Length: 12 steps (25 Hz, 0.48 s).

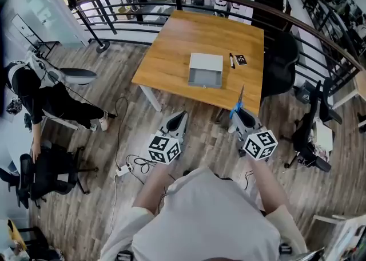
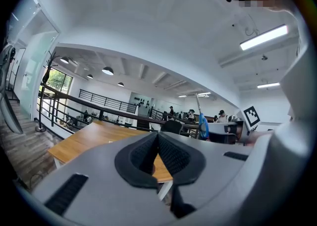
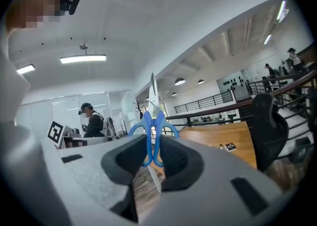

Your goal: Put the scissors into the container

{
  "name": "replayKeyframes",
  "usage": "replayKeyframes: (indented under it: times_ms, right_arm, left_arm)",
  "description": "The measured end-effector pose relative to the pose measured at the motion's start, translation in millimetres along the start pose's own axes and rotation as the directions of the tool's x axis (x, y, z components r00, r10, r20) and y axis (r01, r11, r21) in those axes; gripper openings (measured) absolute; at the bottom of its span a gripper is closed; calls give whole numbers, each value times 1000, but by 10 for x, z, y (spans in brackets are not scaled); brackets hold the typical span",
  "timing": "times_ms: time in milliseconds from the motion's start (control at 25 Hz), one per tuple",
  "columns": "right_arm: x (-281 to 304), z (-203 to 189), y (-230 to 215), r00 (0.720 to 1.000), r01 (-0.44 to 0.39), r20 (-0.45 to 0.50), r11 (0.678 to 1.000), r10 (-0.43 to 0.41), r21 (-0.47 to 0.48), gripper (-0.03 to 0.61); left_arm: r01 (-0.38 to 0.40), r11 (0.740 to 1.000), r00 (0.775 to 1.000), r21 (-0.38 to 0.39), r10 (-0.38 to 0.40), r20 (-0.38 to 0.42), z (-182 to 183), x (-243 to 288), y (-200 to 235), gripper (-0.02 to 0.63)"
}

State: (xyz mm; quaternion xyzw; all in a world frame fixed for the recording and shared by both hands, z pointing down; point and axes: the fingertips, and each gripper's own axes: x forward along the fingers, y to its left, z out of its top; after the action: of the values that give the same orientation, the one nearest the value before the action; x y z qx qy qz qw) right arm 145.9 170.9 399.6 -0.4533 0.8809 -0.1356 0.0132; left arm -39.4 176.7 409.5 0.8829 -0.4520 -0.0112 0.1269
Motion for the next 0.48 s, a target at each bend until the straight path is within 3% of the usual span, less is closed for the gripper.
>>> replayKeyframes:
  times_ms: [480]
  right_arm:
    - [111,-205,267,1000,24,-12,1000,-24,-15,80]
  left_arm:
    - [33,999,999,-12,-34,-26,-114,-219,268,-6]
